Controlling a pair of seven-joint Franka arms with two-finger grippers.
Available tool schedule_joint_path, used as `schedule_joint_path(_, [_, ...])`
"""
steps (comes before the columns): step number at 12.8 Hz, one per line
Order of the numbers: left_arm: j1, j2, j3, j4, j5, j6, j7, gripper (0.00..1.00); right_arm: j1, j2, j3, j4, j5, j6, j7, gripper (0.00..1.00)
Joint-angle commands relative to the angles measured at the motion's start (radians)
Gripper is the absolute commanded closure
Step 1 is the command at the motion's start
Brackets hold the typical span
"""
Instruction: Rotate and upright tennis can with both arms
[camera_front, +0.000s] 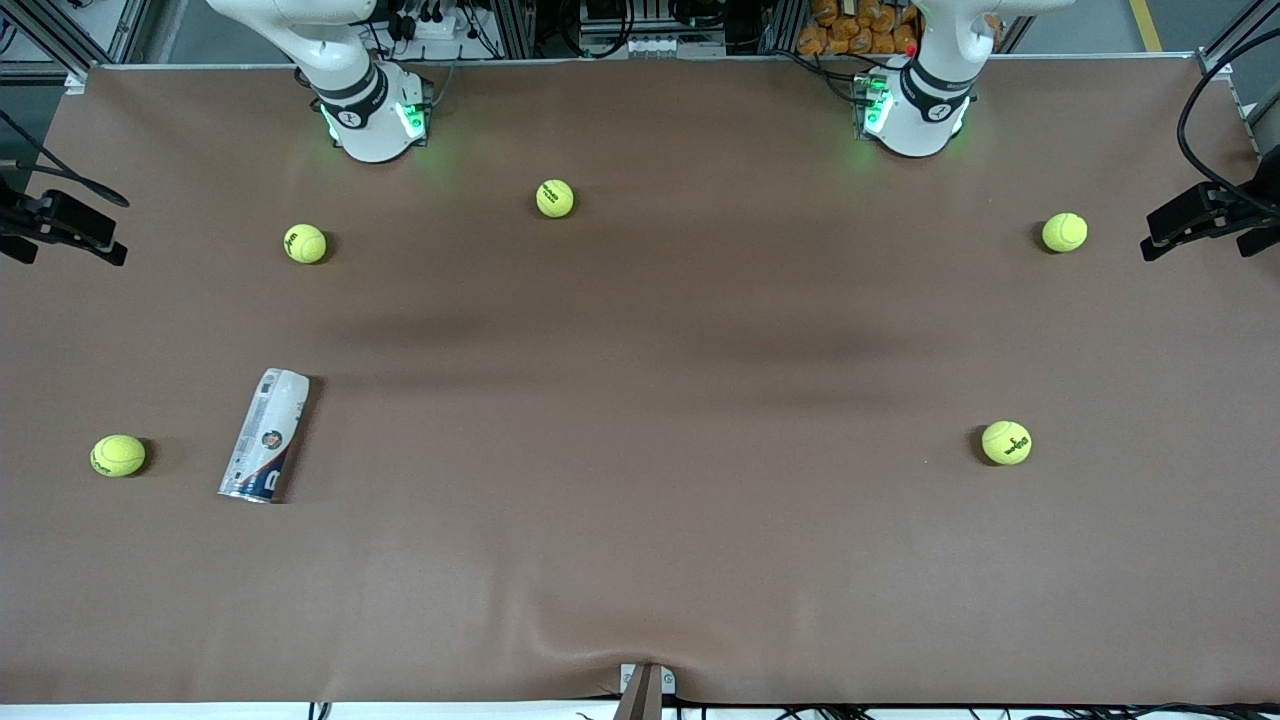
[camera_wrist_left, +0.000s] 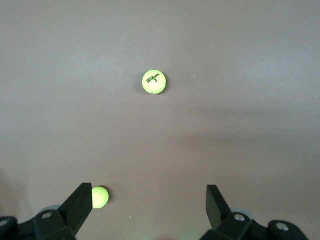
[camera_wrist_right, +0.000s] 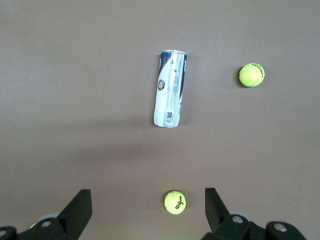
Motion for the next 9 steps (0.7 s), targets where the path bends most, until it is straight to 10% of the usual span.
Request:
schedule_joint_path(1, [0.006, -0.006, -0.002, -0.011, -0.015, -0.009, 0.013, 0.0, -0.005, 0.013, 0.006, 0.026, -0.011, -0.007, -0.013, 0.0])
schedule_joint_path(9, [0.008, -0.006, -0.002, -0.023, -0.015, -0.01, 0.016, 0.0, -0.012, 0.066, 0.005, 0.001, -0.011, 0.001, -0.013, 0.0])
